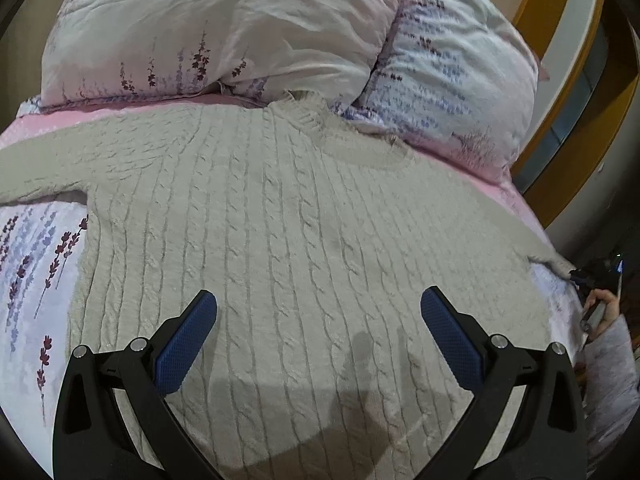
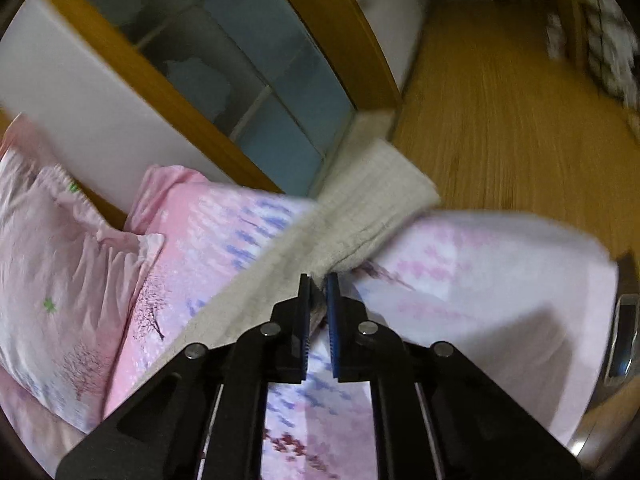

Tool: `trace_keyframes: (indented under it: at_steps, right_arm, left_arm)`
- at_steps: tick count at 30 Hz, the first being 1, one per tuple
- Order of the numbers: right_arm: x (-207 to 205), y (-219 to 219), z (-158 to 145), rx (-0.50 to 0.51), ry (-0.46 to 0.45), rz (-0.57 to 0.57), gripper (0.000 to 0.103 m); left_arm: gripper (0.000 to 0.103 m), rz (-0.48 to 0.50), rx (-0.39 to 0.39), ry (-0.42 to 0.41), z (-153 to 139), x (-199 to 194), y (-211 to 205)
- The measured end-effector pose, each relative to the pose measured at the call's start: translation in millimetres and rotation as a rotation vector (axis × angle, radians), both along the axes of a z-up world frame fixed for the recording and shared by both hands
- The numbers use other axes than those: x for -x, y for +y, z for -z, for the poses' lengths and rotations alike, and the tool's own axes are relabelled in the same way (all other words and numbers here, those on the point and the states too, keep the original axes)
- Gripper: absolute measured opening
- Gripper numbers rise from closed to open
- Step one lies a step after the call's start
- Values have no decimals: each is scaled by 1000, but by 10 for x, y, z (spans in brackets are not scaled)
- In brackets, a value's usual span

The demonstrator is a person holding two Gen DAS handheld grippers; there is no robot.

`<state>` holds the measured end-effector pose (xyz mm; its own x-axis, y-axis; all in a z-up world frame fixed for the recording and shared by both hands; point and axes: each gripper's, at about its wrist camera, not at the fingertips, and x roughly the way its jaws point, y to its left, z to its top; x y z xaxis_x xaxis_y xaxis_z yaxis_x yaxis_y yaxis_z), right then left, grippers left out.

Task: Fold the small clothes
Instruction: 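Grasp a sweater sleeve cuff with the right gripper and fold it across the body, then grasp the other sleeve cuff with the left gripper and fold it across the body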

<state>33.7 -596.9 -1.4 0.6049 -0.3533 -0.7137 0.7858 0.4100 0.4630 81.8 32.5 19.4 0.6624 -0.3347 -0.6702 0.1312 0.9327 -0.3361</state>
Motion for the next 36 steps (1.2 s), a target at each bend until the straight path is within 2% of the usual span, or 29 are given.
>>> trace_keyframes:
  at_steps: [3,6,8,11,15,17,19,22,23,28,29,30,32,36]
  right_arm:
    - [-177,376,-407,204,-15,-77,7]
    - [-368,779,-722,316,-71,-192,7]
    - [-506,1190,-935,386,-125,-314,7]
    - [-704,1871,-1126,430,-217,-531,7]
    - [-1078,2900,-1046,401,-264,-869,7]
    - [-1241,3251,-871,352,-230,-986,7]
    - [-1375,3606,-572,305,-143,-1086,7]
    - [-1445,3959,-247,258,-60,-1172,5]
    - [-1434,4038,-210,248,-60,-1198,0]
    - [-1346,4450,-252,304,-56,-1319,2]
    - [-1358,4427,-293,289,-70,-1318,9]
    - [-1312,4344,-326,265,-94,-1307,24]
    - [-1218,4081,-409,204,-143,-1232,44]
    - [-1070,3635,-469,127,-183,-1139,48]
  left_arm:
    - [102,-24,75,-59,-29,37,128]
    - [102,-55,87,-101,-74,53,209]
    - [102,-51,99,-100,-91,26,244]
    - [102,-45,142,-89,-98,-27,296]
    - [102,-35,251,-83,-104,-114,413]
    - [102,-23,332,-61,-84,-171,466]
    - [102,-15,429,-24,-61,-275,529]
    - [102,-6,498,14,-65,-413,555]
    - [102,-1,510,20,-83,-472,545]
    - [101,13,529,50,-98,-706,434]
    - [98,25,539,63,-86,-744,387]
    - [96,50,552,79,-71,-797,304]
    - [84,88,554,116,-43,-912,145]
    - [78,96,519,237,108,-1182,-224]
